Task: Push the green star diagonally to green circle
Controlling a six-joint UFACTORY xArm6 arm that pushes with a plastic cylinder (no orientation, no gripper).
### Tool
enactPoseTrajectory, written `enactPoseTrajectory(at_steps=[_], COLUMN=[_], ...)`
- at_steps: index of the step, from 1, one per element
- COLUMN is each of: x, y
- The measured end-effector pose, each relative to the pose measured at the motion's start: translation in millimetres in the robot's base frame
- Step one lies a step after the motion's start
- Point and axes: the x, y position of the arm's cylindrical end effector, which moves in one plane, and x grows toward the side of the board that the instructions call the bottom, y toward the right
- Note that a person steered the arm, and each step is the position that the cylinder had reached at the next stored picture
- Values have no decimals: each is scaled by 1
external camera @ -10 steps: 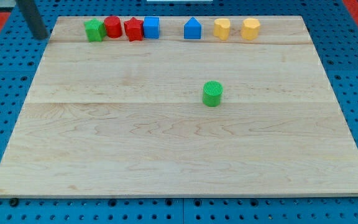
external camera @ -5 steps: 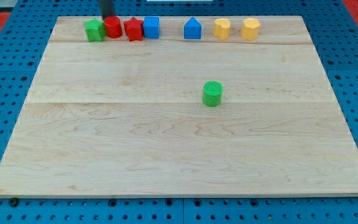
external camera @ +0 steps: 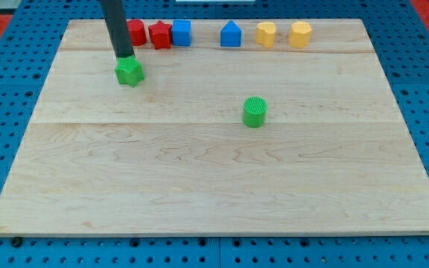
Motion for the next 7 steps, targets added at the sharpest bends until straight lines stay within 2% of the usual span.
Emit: enactPoseTrajectory(at_steps=[4,5,6,7], x=[119,133,103,56], y=[46,54,52,7])
